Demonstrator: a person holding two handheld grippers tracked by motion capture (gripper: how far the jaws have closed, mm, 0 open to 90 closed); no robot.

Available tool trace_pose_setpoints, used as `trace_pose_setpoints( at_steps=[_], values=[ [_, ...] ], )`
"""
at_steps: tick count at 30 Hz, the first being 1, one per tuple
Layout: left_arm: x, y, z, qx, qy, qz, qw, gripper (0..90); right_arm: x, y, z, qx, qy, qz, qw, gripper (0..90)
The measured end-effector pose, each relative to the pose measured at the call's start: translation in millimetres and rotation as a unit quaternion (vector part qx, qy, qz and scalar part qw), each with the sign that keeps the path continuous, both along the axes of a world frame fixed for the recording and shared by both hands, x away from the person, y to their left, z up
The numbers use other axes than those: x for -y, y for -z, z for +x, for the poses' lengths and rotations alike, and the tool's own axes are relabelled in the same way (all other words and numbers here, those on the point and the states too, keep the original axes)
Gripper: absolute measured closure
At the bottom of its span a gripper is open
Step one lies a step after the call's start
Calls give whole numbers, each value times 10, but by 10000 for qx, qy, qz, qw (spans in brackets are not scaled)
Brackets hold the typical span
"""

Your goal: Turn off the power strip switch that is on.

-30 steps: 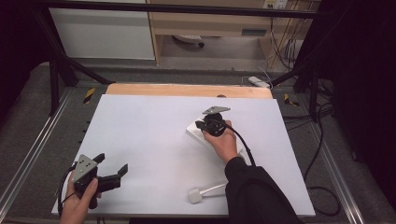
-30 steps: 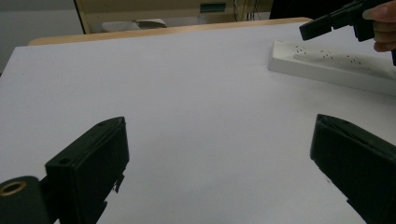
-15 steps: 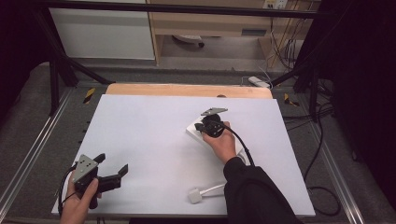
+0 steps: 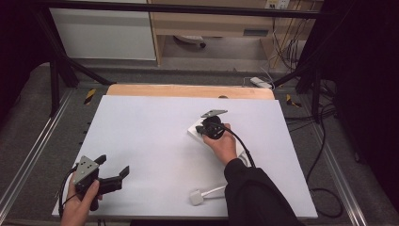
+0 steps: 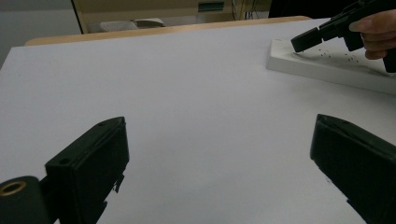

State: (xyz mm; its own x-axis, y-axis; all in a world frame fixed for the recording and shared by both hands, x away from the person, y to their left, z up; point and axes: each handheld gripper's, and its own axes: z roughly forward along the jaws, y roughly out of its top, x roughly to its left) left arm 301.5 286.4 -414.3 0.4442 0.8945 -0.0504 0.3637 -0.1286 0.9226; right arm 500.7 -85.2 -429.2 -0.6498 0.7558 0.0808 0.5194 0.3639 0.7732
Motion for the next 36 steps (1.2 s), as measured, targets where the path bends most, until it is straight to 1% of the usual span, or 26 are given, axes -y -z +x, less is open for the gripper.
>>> trace_pose_setpoints(
  at_steps=[3, 20, 30, 33, 35, 36],
  values=[
    [-1, -1, -1, 0, -5, -4, 10000, 43, -10, 14, 3, -11, -11, -45, 10000, 900],
    [0, -2, -4, 4, 5, 0, 10000, 43, -22, 19, -2, -52, -6, -32, 10000, 900],
    [2, -2, -4, 10, 0, -3, 10000, 43, -45, 34, -8, -16, -4, -136, 9999, 900],
    [-1, -3, -5, 5, 4, -6, 10000, 43, -52, 20, -8, -88, 3, -139, 9999, 900],
    [-3, -2, -3, 10, 3, -2, 10000, 43, -48, 28, -21, 15, -107, -160, 9998, 900],
    [-3, -2, -3, 1, 3, -9, 10000, 43, -45, 35, -29, 30, -89, -126, 9999, 900]
  ],
)
